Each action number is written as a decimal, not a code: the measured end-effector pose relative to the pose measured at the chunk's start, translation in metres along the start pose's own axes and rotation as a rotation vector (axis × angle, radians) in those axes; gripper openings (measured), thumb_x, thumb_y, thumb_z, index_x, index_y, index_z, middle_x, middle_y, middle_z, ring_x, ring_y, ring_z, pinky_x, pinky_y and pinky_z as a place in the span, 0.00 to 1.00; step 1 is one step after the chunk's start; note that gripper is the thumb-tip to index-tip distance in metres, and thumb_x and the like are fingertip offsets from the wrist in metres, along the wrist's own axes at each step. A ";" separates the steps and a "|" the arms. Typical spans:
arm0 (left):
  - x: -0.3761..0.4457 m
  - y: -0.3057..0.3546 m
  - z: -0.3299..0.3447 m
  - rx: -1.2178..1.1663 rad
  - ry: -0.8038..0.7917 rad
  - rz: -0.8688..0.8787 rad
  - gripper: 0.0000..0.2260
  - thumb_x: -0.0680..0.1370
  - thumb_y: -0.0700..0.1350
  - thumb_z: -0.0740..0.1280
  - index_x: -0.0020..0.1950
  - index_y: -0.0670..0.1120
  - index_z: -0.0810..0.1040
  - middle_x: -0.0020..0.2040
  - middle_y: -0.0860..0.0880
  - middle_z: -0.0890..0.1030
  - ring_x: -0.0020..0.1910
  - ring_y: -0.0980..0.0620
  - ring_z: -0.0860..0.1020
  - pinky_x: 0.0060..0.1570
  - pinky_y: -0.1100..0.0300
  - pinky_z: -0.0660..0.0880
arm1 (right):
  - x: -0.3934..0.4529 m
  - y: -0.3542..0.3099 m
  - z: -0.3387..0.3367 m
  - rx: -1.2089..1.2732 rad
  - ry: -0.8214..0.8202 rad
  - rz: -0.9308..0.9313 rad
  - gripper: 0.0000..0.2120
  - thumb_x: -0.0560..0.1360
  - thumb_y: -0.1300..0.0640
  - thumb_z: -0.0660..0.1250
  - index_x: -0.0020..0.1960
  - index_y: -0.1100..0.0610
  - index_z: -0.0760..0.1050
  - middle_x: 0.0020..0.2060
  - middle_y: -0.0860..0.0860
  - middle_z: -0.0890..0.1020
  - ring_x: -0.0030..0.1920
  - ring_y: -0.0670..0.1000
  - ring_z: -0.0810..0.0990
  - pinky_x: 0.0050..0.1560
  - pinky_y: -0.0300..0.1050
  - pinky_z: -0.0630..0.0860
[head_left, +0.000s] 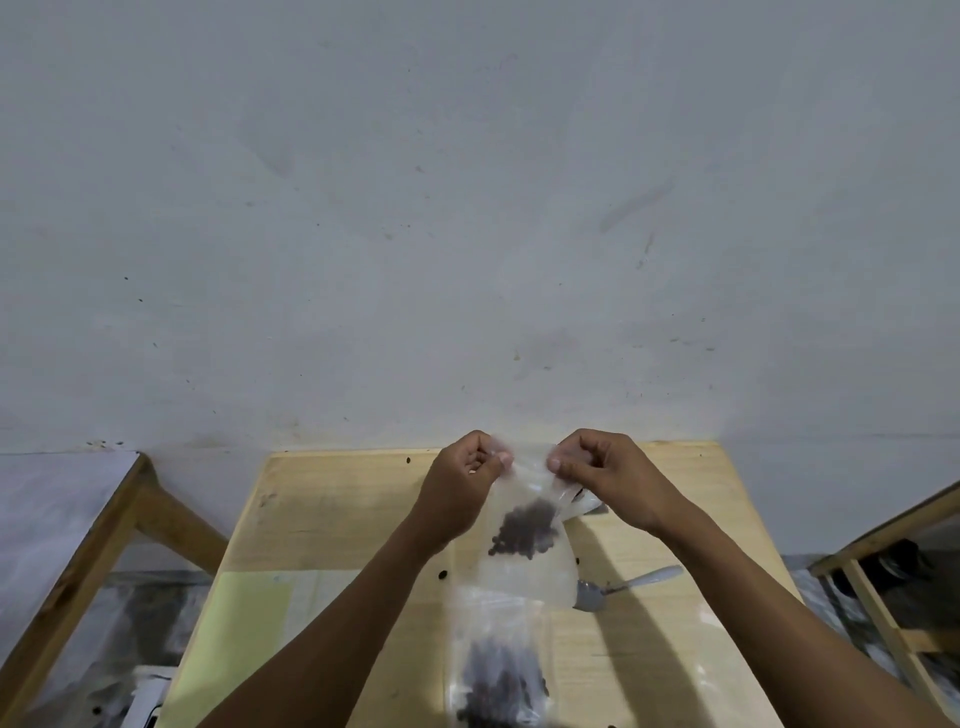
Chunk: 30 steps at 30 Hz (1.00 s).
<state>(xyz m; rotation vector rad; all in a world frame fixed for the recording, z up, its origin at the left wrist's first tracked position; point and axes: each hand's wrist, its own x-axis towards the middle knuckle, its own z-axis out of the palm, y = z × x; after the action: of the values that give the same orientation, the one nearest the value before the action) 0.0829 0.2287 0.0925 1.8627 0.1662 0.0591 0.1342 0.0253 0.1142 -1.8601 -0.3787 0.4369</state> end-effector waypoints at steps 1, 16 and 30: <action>0.000 -0.001 0.001 0.063 0.010 0.031 0.05 0.79 0.42 0.67 0.43 0.46 0.78 0.38 0.53 0.81 0.38 0.58 0.77 0.41 0.67 0.72 | 0.001 0.000 0.002 -0.075 -0.013 -0.011 0.04 0.76 0.58 0.71 0.43 0.58 0.80 0.36 0.55 0.82 0.35 0.45 0.76 0.37 0.36 0.73; -0.008 0.000 0.006 0.118 0.055 0.117 0.10 0.78 0.41 0.69 0.38 0.50 0.73 0.34 0.56 0.76 0.35 0.59 0.73 0.39 0.68 0.70 | 0.006 -0.001 0.027 -0.543 0.131 -0.183 0.07 0.76 0.50 0.68 0.42 0.52 0.76 0.41 0.45 0.78 0.42 0.46 0.75 0.38 0.43 0.67; -0.016 -0.002 -0.015 -0.103 0.012 -0.105 0.07 0.80 0.45 0.67 0.48 0.46 0.84 0.42 0.49 0.86 0.43 0.54 0.83 0.44 0.66 0.75 | 0.005 0.003 0.020 -0.134 0.049 0.002 0.06 0.76 0.53 0.71 0.43 0.55 0.82 0.37 0.54 0.80 0.38 0.49 0.75 0.42 0.55 0.78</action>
<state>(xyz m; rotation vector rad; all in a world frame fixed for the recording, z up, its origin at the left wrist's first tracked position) 0.0655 0.2409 0.0953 1.7484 0.2645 0.0068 0.1295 0.0430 0.1047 -1.9977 -0.3806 0.3745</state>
